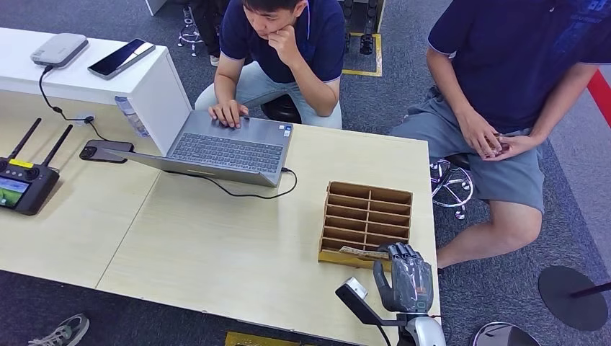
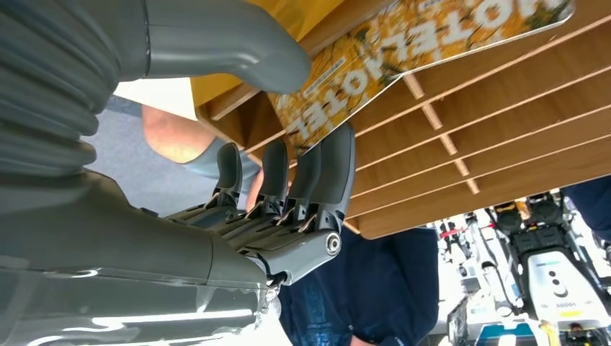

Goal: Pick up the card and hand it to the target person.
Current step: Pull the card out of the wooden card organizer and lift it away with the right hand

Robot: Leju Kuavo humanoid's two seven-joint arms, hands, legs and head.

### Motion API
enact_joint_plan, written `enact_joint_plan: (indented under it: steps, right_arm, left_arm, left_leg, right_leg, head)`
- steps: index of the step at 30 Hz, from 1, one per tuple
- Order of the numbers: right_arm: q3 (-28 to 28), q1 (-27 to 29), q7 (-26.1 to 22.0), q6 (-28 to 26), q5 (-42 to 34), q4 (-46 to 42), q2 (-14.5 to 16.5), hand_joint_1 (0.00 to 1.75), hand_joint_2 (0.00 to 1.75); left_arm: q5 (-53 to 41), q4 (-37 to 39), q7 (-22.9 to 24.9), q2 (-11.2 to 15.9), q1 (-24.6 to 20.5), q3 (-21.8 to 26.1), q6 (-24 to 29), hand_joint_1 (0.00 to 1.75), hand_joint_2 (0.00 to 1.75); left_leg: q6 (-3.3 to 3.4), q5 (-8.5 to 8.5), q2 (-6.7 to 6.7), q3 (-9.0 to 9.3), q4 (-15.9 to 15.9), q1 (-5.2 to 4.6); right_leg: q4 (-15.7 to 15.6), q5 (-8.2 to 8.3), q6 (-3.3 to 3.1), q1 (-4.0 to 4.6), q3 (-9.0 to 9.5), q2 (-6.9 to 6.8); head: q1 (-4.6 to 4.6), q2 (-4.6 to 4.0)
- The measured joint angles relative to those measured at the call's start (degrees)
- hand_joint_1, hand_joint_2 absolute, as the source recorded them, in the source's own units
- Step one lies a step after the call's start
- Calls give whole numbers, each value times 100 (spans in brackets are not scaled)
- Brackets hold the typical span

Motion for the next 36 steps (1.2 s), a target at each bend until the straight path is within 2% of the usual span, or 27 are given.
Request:
enact_joint_plan:
  steps: [4,11,18,20,22,24,26,36]
  right_arm:
    - [0,-17,-17,0,-1,67,61,109,175]
    - [0,-47,-28,-2,-1,133,131,131,175]
    - [0,-67,-44,-6,2,189,143,138,175]
    - [0,-75,-43,-9,7,204,144,144,175]
    - [0,-85,-37,-10,13,220,150,160,175]
    - [0,-95,-26,-11,17,234,156,173,175]
    - [0,-104,-19,-12,17,248,157,175,175]
    - [-1,-127,-37,-15,-61,276,160,175,175]
  left_arm:
    - [0,1,-7,-1,0,0,7,0,0]
    - [-2,1,-16,-11,0,0,14,0,0]
    - [-7,0,-8,-13,0,0,15,0,0]
    - [-12,0,-8,-13,0,0,16,0,0]
    - [-34,0,-11,-13,0,0,16,0,0]
    - [-67,1,-17,-13,0,-1,16,0,87]
    - [-97,1,-21,-13,0,-2,16,0,175]
    - [-116,1,-130,-13,-4,-94,160,0,175]
  left_leg:
    - [0,0,0,0,0,0]
    - [0,0,0,0,0,0]
    - [0,0,0,0,0,0]
    - [0,0,0,0,0,0]
    - [0,0,0,1,0,0]
    - [0,0,0,1,0,0]
    - [0,0,0,1,0,0]
    - [0,0,0,2,0,0]
  right_leg:
    - [0,0,0,0,0,0]
    - [0,0,0,0,0,0]
    - [0,0,0,0,0,0]
    - [0,0,0,0,0,0]
    - [0,0,0,0,0,0]
    - [0,0,0,0,0,0]
    - [0,0,0,0,1,0]
    - [0,0,0,0,1,0]
  head:
    - [0,0]
    - [0,0]
    - [0,0]
    - [0,0]
    - [0,0]
    - [0,0]
    - [0,0]
    - [0,0]
